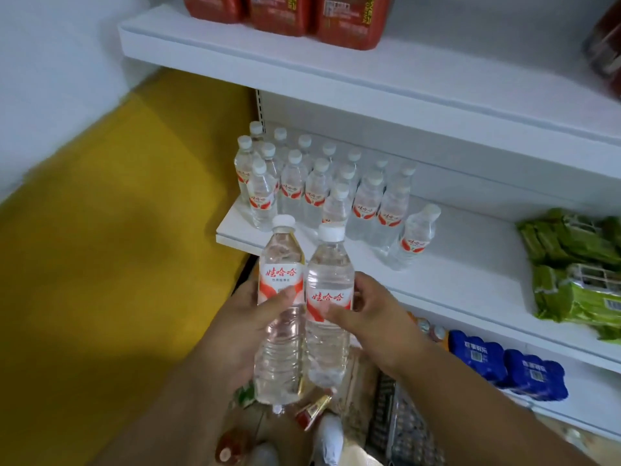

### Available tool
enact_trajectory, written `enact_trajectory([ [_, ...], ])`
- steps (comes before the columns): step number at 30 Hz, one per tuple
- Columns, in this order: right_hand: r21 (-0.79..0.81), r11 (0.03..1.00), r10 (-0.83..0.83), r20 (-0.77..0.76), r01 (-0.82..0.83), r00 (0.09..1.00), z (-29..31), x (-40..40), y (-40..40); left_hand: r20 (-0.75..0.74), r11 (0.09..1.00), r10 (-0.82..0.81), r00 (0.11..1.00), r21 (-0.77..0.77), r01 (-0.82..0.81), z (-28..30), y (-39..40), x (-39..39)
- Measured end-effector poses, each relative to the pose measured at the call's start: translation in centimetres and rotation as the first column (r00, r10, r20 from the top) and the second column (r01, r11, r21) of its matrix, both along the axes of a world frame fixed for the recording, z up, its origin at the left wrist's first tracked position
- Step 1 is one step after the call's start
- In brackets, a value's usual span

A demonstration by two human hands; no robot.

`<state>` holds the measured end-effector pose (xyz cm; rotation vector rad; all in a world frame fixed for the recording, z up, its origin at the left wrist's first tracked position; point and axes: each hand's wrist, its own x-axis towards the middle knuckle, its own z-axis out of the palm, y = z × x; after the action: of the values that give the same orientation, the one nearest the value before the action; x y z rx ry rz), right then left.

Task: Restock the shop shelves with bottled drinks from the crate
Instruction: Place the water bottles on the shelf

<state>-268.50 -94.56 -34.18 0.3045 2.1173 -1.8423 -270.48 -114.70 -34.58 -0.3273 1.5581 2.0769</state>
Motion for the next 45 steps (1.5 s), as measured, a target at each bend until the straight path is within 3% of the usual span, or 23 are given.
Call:
enact_trajectory([
  [9, 0.083, 0.992, -0.099, -0.012, 0.1, 0.995, -6.0, -6.5, 0.4, -0.051, 0.97, 0.022, 0.998, -0.239, -0.033, -6.5, 1.6, -7.0],
  [13, 0.145, 0.98, -0.132, -0.03, 0.135, 0.991, -9.1, -9.5, -2.2, -0.115, 0.976, 0.048, 0.992, -0.206, -0.071, -9.5, -0.8, -9.0],
  [20, 0.224, 0.927, -0.243, -0.25, 0.3, 0.937, -13.4, -17.9, -6.6, -0.219, 0.978, 0.05, 0.974, -0.188, -0.093, -14.4, -4.0, -13.9],
  [24, 0.245, 0.907, -0.264, -0.301, 0.342, 0.916, -15.1, -21.8, -7.4, -0.259, 0.979, 0.008, 0.966, -0.193, -0.06, -16.1, -5.0, -16.8],
  [35, 0.247, 0.906, -0.283, -0.253, 0.344, 0.925, -17.3, -25.9, -7.5, -0.223, 0.991, 0.016, 0.975, -0.123, -0.044, -17.3, -6.0, -19.6],
  [41, 0.354, 0.875, -0.264, -0.224, 0.33, 0.938, -17.1, -25.3, -7.3, -0.212, 0.993, 0.016, 0.977, -0.107, -0.04, -17.7, -6.0, -20.0],
  [45, 0.404, 0.802, -0.41, -0.162, 0.44, 0.897, -17.1, -23.6, -9.1, -0.23, 0.996, 0.043, 0.972, -0.07, -0.061, -17.4, -6.1, -20.3],
])
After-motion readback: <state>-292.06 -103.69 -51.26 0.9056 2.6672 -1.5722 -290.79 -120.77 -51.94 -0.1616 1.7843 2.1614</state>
